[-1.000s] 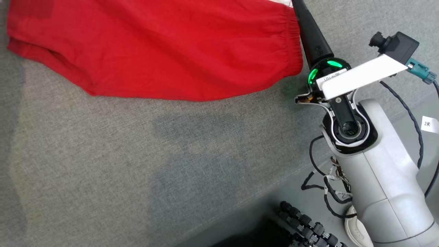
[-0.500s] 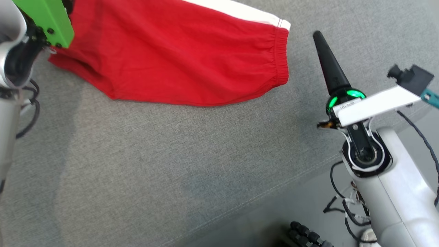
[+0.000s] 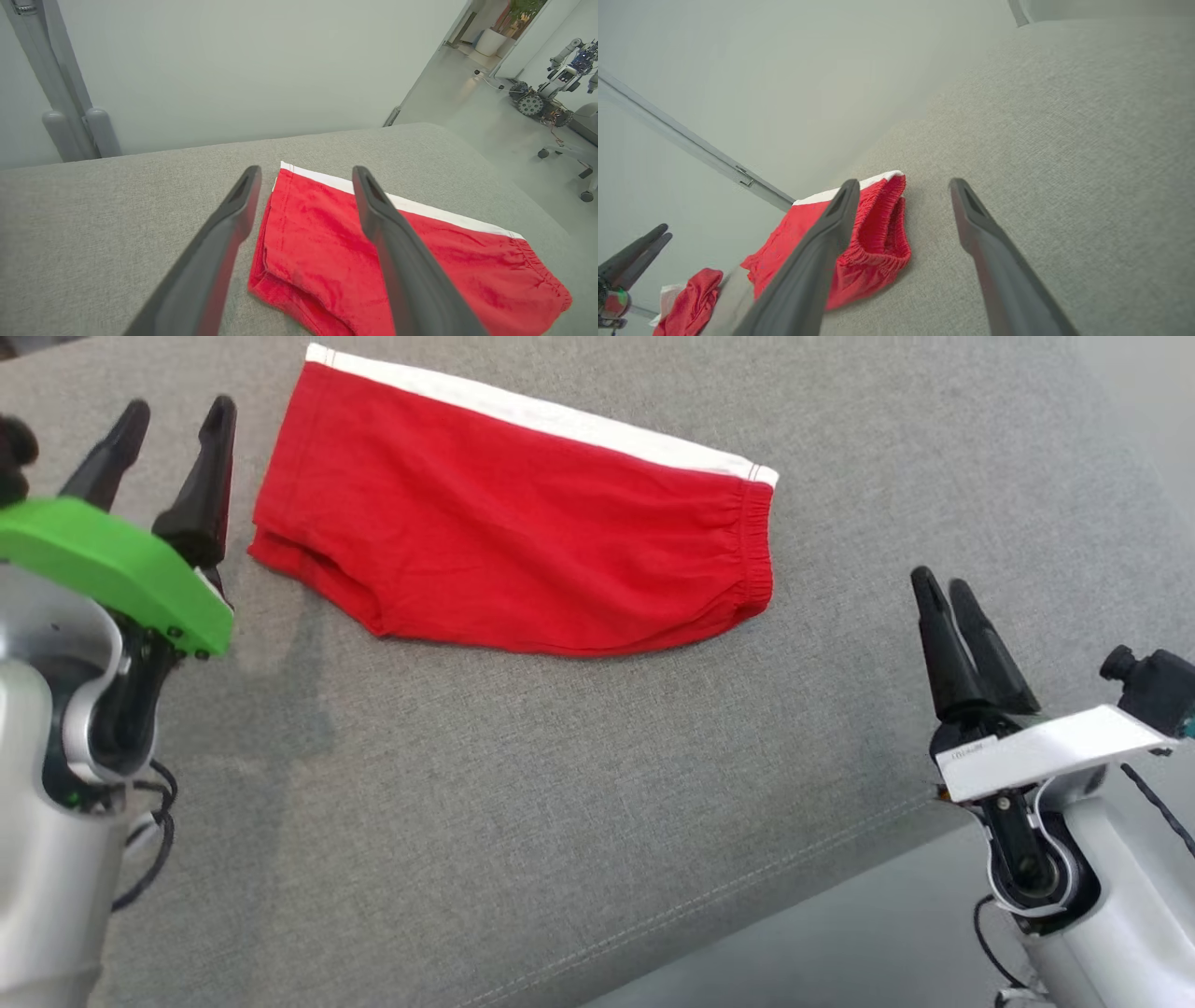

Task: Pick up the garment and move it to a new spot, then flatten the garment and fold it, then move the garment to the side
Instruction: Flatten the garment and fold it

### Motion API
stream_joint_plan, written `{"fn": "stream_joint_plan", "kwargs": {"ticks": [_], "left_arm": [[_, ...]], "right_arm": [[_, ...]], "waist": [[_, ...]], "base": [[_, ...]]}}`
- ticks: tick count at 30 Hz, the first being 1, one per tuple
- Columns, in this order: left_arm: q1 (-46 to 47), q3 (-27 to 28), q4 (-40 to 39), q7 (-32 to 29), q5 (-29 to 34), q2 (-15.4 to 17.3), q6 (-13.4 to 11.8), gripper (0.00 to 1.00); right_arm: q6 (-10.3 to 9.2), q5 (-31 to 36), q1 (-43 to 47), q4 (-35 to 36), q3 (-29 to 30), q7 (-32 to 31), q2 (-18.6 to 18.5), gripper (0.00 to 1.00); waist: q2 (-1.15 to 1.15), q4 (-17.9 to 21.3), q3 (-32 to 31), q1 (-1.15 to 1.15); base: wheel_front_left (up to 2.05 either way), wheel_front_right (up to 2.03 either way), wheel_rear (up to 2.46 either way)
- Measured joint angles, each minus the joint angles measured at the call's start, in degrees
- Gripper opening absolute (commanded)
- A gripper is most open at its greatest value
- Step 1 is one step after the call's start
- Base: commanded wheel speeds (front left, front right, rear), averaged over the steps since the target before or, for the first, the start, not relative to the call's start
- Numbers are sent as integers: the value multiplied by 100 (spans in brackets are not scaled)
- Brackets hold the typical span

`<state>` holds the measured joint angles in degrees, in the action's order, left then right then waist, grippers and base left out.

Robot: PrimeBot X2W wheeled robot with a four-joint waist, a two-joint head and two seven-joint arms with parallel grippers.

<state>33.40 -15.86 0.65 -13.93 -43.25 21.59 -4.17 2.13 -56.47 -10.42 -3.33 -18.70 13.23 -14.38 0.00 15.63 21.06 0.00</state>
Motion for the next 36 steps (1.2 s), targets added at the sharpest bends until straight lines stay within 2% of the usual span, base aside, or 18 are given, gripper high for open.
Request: {"fn": "stream_joint_plan", "kwargs": {"ticks": [5, 6, 9, 12, 17, 24, 36], "left_arm": [[-957, 177, -167, 492, -220, -292, -91, 100], [-957, 177, -167, 492, -220, -292, -91, 100], [-1700, 222, -188, 832, -246, -522, -140, 100], [-2005, 207, -193, 998, -192, -548, -142, 100], [-2593, 41, -193, 1368, 396, -425, -192, 100], [-3357, -199, -178, 1656, 658, -445, -198, 100], [-4407, 407, -417, 2114, 866, -411, -289, 100]], "right_arm": [[-354, 944, 292, -73, -25, 87, -346, 100], [-354, 944, 292, -73, -25, 87, -346, 100], [-601, 1341, 553, -64, -27, 89, -452, 100], [-714, 1621, 643, -42, -36, 93, -556, 100], [-869, 2276, 850, -18, -22, 93, -859, 100], [-923, 2772, 1250, -58, -31, 93, -914, 100], [-928, 3276, 1810, -99, -58, 94, -786, 100]], "waist": [[0, -152, -368, 0], [0, -152, -368, 0], [0, -341, -642, 0], [0, -459, -770, 0], [0, -798, -1080, 0], [0, -1259, -1535, 0], [0, -1822, -2233, 0]], "base": [[0, 0, 0], [0, 0, 0], [0, 0, 0], [0, 0, 0], [0, 0, 0], [0, 0, 0], [0, 0, 0]]}}
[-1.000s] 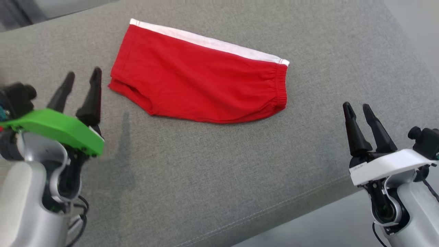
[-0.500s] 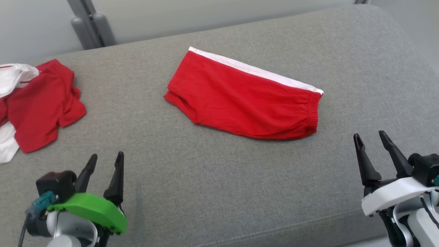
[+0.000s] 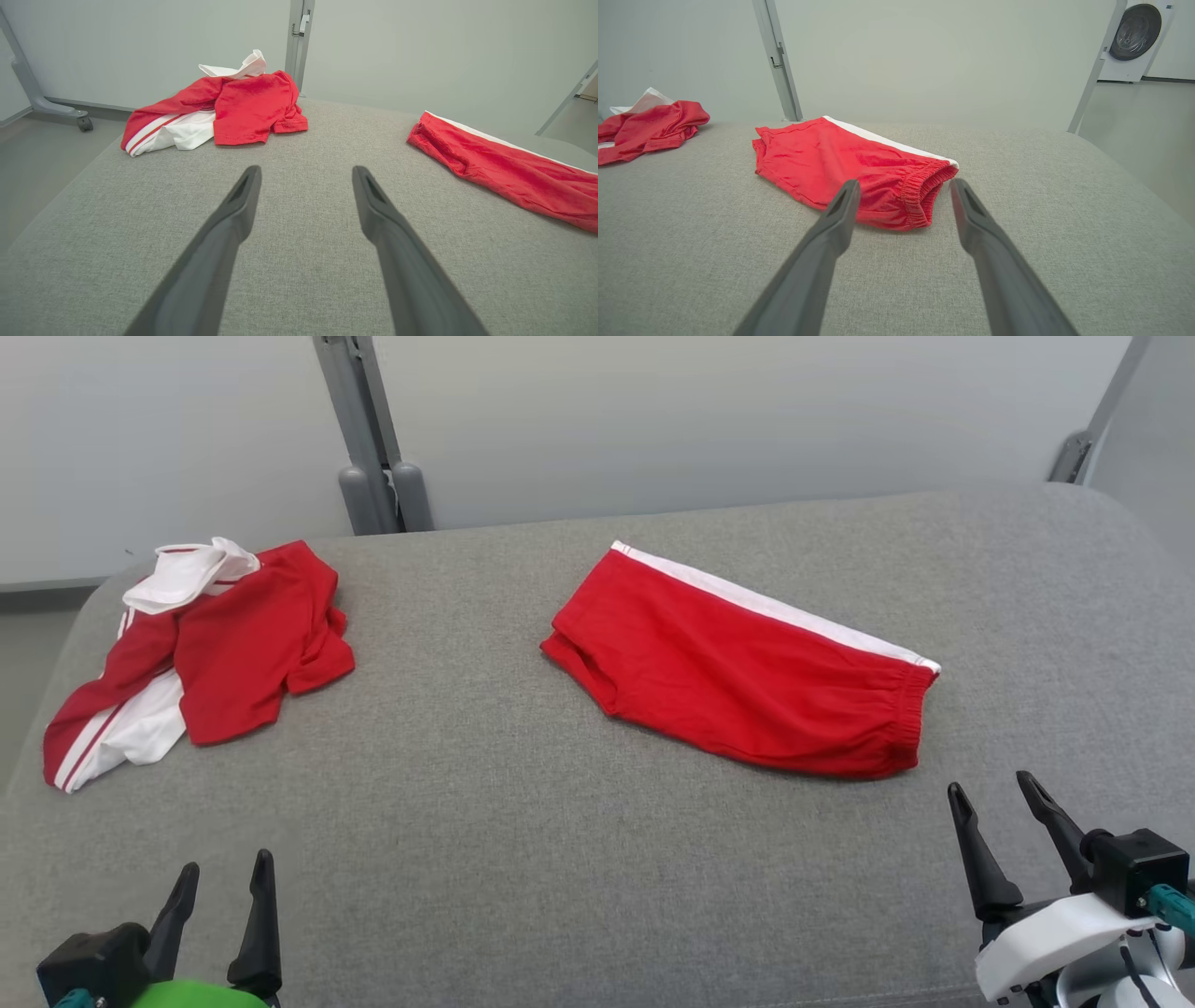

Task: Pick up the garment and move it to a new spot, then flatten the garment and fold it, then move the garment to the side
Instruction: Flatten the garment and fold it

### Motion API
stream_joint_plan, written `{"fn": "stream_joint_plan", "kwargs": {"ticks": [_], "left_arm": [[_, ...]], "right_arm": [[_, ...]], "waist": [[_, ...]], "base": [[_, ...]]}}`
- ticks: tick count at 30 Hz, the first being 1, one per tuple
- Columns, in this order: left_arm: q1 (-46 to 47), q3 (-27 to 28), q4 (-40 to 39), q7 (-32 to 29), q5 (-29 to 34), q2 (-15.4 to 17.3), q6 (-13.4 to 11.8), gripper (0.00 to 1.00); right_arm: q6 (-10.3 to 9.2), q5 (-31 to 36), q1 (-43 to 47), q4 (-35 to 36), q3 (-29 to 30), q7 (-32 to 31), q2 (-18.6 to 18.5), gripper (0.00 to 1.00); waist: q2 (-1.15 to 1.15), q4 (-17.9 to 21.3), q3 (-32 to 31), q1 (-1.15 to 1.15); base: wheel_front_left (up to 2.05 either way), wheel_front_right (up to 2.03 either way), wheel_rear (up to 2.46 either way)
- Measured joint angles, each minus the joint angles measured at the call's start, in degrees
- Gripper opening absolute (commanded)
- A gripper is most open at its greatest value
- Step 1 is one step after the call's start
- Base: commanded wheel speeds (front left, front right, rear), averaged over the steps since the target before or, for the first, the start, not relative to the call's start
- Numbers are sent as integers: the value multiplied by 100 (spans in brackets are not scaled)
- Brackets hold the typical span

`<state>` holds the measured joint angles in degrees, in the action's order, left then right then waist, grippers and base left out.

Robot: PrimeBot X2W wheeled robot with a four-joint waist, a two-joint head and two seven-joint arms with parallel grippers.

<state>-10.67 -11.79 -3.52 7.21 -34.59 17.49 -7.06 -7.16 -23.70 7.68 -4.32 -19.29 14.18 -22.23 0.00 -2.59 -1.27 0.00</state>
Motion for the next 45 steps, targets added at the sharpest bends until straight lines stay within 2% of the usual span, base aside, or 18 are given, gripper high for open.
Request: {"fn": "stream_joint_plan", "kwargs": {"ticks": [6, 16, 20, 23, 31, 38, 41, 45], "left_arm": [[-225, 133, -176, 114, 12, -21, -2, 100], [-554, 433, -438, 142, 102, -62, -4, 100], [-590, 437, -577, 141, 111, -122, -4, 100], [-611, 430, -724, 133, 120, -154, -4, 100], [-614, 379, -1143, 37, 300, -176, -5, 100], [-528, 268, -1395, -41, 360, -219, -5, 100], [-411, 230, -1424, -65, 363, -236, -5, 100], [-311, 192, -1430, -121, 411, -264, -5, 100]], "right_arm": [[0, 70, 0, 20, 58, 0, 116, 100], [-1, 162, 44, 38, 383, 0, 498, 100], [-3, -580, 143, 114, 725, 0, 1092, 100], [-3, -850, 157, 104, 876, 0, 1294, 100], [-7, -2461, 22, -15, 1368, -211, 2249, 100], [-7, -3341, -728, -249, 1796, -715, 2056, 100], [-8, -3374, -985, -477, 1871, -935, 1982, 100], [-8, -3206, -1350, -772, 1689, -1299, 1939, 100]], "waist": [[0, -85, -115, 0], [0, -7, -30, 0], [0, 35, 35, 0], [0, 59, 107, 0], [0, 89, 462, 0], [0, 97, 863, 0], [0, 92, 1020, 0], [0, 73, 1214, 0]], "base": [[0, 0, 0], [0, 0, 0], [0, 0, 0], [0, 0, 0], [0, 0, 0], [0, 0, 0], [0, 0, 0], [0, 0, 0]]}}
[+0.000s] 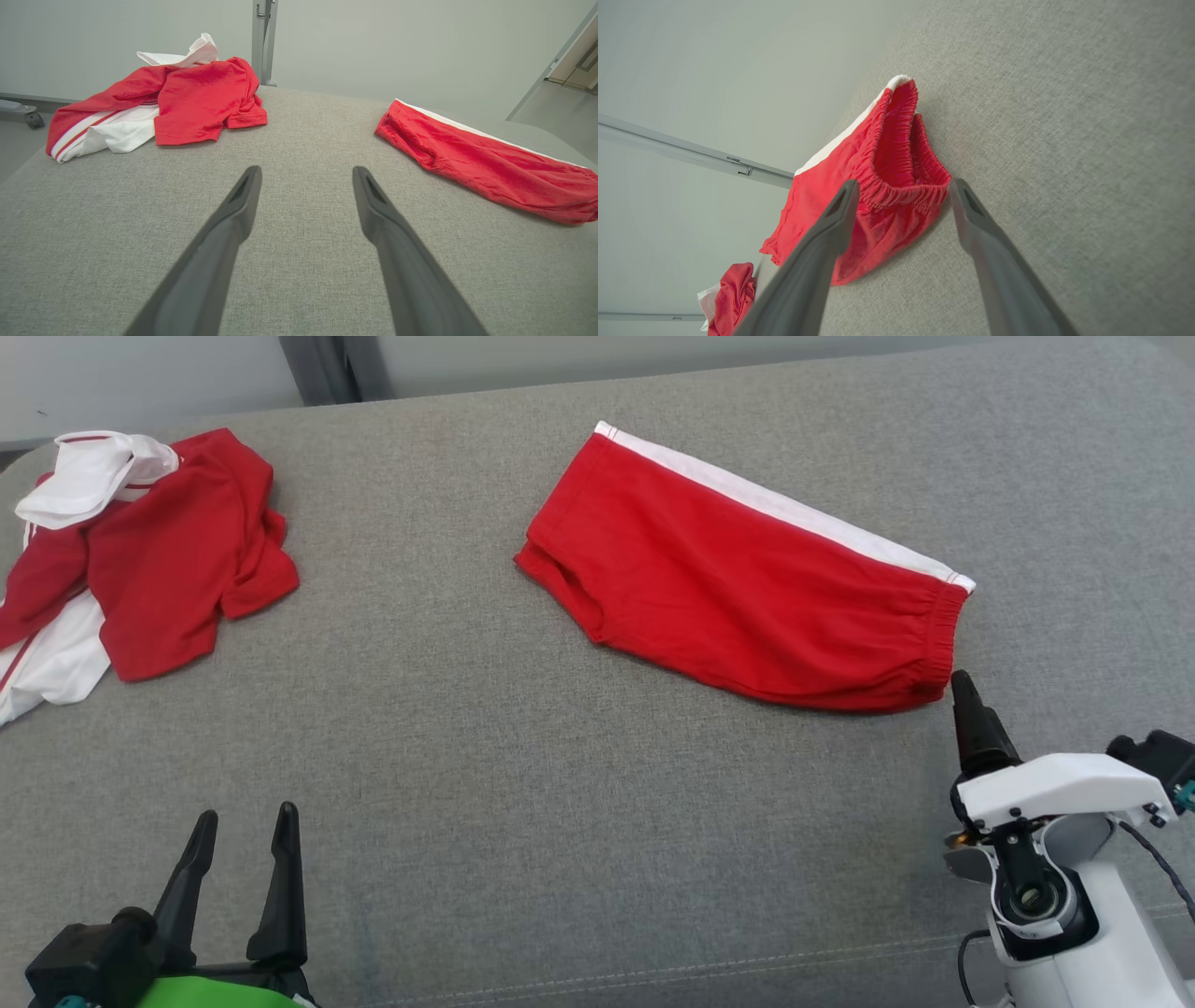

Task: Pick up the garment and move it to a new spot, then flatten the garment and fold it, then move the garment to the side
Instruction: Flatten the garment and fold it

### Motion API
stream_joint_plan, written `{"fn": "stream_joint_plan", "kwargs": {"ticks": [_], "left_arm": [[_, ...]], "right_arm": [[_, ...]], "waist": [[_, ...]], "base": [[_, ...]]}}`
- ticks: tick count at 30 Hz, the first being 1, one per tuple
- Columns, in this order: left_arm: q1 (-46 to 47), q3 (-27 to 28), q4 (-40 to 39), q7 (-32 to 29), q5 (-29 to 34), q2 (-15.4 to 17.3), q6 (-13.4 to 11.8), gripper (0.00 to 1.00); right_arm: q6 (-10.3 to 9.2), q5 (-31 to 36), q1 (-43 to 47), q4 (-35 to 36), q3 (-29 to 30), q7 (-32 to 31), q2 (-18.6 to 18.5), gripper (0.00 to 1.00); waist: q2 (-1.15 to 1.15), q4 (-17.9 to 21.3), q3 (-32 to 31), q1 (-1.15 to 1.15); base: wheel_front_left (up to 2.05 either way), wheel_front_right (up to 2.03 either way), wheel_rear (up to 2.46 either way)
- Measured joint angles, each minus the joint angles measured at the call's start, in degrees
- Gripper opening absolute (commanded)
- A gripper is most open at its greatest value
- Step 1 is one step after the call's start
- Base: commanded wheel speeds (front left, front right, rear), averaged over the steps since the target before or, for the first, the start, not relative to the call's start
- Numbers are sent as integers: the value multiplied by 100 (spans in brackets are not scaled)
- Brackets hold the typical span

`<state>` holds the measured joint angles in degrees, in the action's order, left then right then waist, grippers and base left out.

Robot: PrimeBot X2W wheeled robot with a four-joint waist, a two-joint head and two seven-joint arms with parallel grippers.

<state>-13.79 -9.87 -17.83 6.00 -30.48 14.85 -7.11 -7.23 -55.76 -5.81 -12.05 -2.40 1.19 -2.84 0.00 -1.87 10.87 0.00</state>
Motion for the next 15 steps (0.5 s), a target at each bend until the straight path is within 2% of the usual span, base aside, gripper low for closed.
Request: {"fn": "stream_joint_plan", "kwargs": {"ticks": [4, 15], "left_arm": [[75, -41, 20, -49, 2, -27, 0, 100], [115, -82, 22, -126, 45, -90, 0, 100]], "right_arm": [[0, 140, -250, -192, -142, -222, -10, 100], [0, 194, -556, -495, -26, -436, -47, 100]], "waist": [[0, -26, 54, 0], [0, -55, 81, 0]], "base": [[0, 0, 0], [0, 0, 0]]}}
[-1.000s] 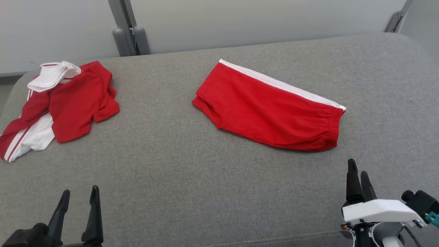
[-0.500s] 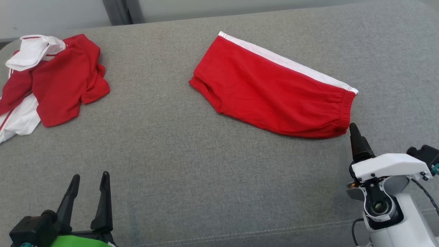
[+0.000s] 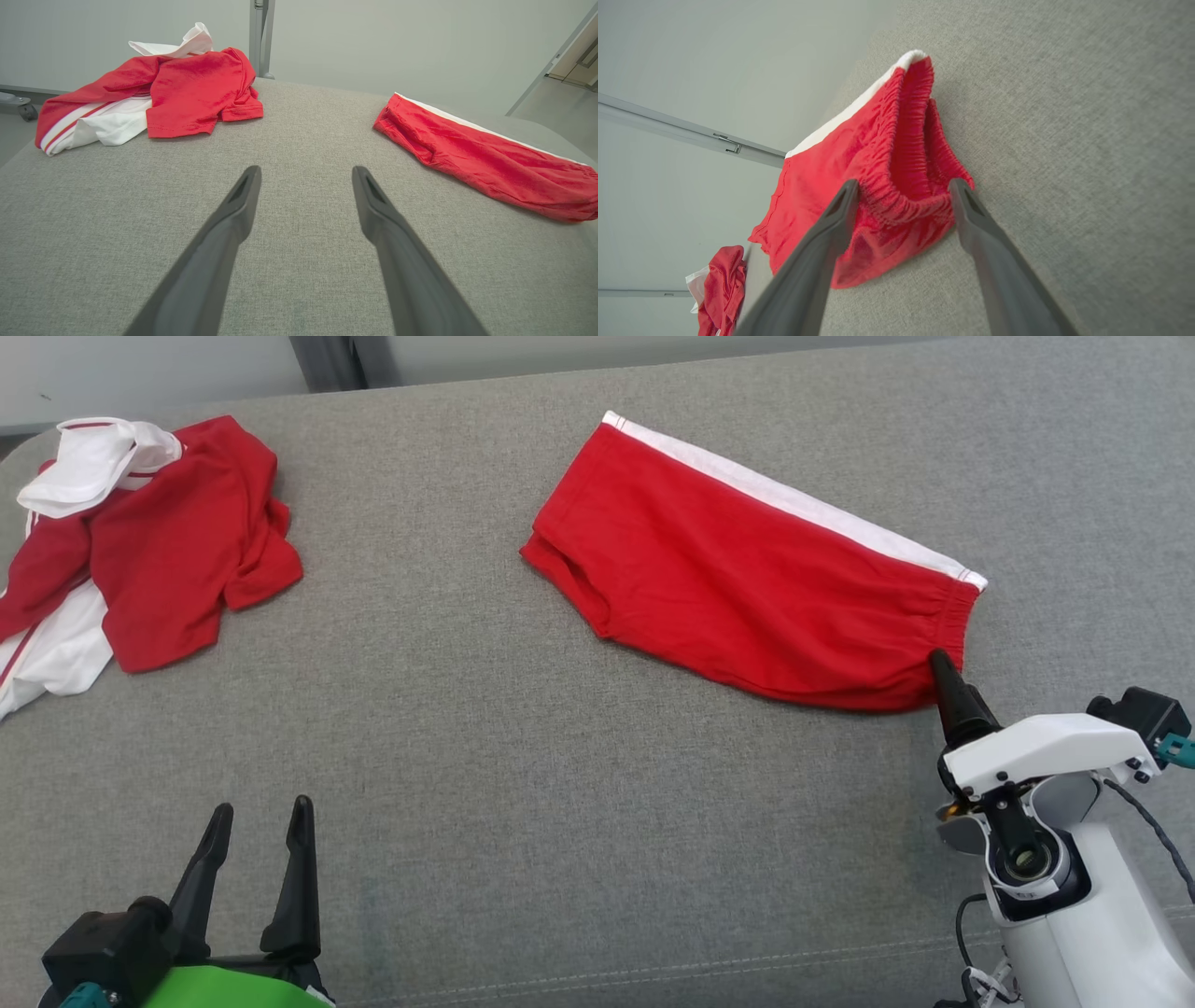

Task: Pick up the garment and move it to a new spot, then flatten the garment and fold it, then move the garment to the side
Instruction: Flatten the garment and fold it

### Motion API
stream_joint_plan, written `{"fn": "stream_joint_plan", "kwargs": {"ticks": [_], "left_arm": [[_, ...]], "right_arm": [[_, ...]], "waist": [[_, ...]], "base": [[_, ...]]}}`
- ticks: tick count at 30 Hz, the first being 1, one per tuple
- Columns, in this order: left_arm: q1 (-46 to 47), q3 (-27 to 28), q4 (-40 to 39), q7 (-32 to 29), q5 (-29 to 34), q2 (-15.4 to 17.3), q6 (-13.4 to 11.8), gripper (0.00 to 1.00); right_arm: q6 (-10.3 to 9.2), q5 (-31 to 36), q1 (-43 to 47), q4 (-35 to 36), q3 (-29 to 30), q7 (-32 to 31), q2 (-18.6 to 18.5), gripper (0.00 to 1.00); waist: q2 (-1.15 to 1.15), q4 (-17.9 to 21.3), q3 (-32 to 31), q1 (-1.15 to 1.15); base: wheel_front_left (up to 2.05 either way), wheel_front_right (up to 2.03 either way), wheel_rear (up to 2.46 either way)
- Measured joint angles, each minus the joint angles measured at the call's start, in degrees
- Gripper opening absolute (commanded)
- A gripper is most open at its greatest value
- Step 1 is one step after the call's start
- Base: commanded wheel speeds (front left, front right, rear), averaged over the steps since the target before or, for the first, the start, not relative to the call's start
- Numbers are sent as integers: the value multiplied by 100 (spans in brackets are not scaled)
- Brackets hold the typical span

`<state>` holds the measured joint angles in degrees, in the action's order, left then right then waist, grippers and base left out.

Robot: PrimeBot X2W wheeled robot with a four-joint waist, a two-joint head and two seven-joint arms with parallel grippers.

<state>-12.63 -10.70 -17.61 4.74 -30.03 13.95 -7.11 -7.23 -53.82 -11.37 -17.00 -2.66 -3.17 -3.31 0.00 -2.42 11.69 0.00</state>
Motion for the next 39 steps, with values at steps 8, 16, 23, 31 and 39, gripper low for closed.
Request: {"fn": "stream_joint_plan", "kwargs": {"ticks": [8, 16, 23, 31, 39], "left_arm": [[8, 22, -90, -51, 3, -3, 0, 100], [164, 32, -177, -66, 8, -14, 0, 100], [183, 108, -179, -65, 8, -60, 0, 100], [299, 54, -245, -68, 9, -71, 0, 100], [410, -20, -267, -74, 9, -100, 0, 100]], "right_arm": [[0, 103, -159, -160, 26, -145, -2, 100], [0, 199, -441, -246, 55, -202, -59, 100], [0, 349, -614, -346, 62, -269, -141, 100], [0, 393, -708, -509, 124, -399, -205, 100], [0, 386, -831, -591, 65, -634, -223, 100]], "waist": [[0, 6, 138, 0], [0, -3, 344, 0], [0, 24, 473, 0], [0, 80, 571, 0], [0, 57, 655, 0]], "base": [[0, 0, 0], [0, 0, 0], [0, 0, 0], [0, 0, 0], [0, 0, 0]]}}
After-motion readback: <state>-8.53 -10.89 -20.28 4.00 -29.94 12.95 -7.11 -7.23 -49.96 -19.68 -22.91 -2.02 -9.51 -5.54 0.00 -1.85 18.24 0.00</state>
